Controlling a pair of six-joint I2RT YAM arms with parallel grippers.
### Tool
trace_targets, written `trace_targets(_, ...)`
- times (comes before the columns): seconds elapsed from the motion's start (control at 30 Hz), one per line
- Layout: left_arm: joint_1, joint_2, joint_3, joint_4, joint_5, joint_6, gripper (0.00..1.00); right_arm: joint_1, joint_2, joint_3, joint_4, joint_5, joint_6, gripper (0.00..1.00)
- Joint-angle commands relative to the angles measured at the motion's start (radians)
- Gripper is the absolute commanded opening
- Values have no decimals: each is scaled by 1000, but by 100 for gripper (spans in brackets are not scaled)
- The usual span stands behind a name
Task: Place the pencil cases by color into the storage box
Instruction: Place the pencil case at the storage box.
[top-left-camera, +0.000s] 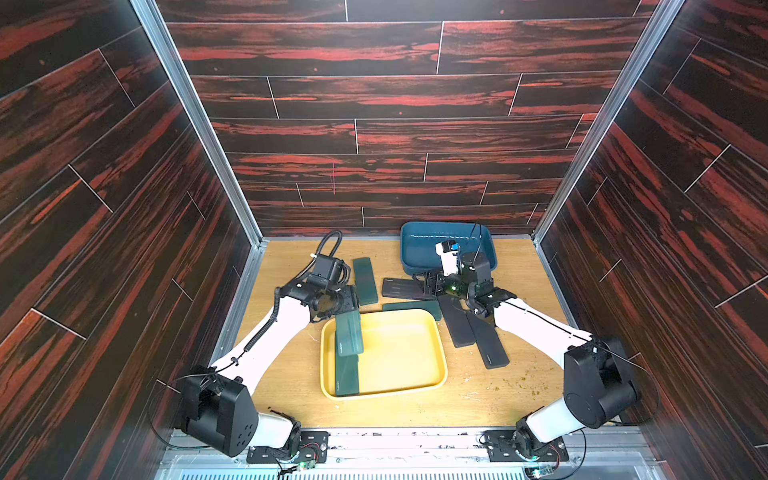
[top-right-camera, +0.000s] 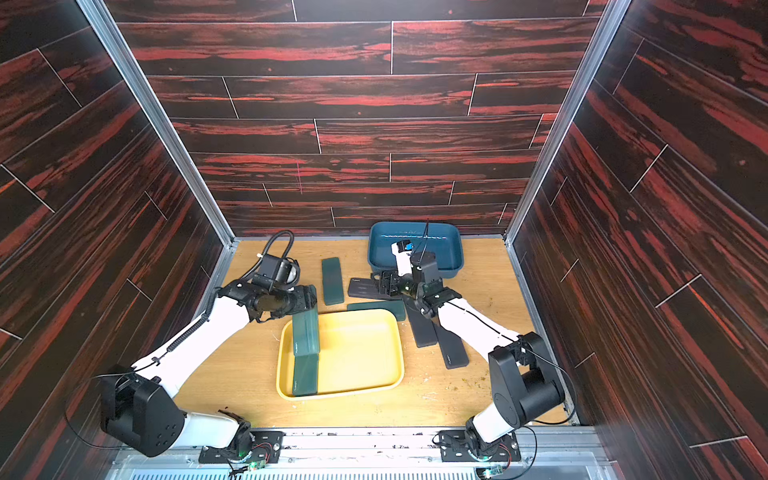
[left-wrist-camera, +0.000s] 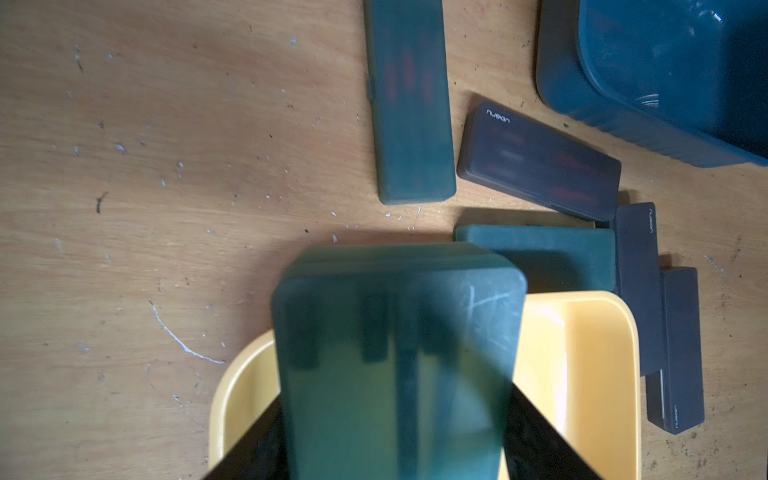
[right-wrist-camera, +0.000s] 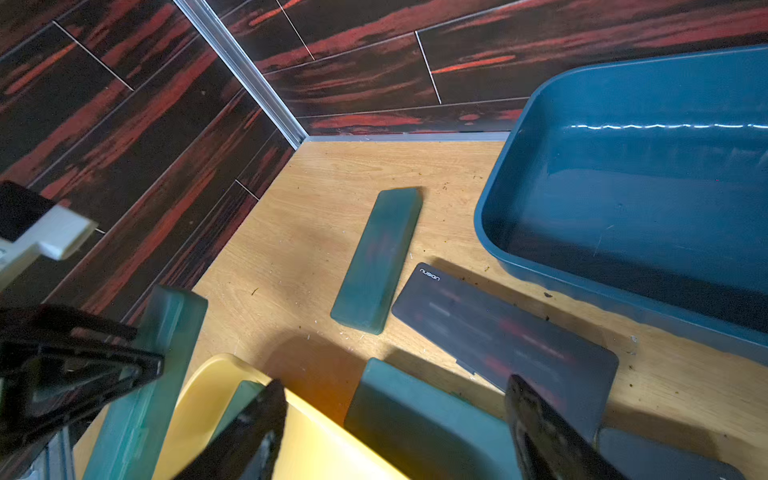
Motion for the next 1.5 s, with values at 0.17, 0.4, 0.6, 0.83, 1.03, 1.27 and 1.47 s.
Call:
trace_targets(0.17,-110,-32,-55,59,-86,-121,54,2,-45,-42,81,-1,15,83)
trace_targets(0.4,-217,-25,-99,87,-127,-199,54,2,-44,-57,94,13,17,83)
trace_targets(0.6,-292,5,-125,123,-157,-242,54,2,-39,-61,101,8,23,82)
trace_targets(0.83,-331,45,-180,184,-151,-282,54,2,-37,-74,113,5,32,82)
trace_targets(1.03,-334,73,-212,207,-153,-289,53,2,-34,-80,115,5,35,82)
trace_targets(1.27,-334,123,-240,237,-138,-295,54,2,-19,-81,115,-5,38,82)
trace_targets(1.47,-334,150,-255,233,-146,-284,54,4,-8,-78,115,-9,38,82)
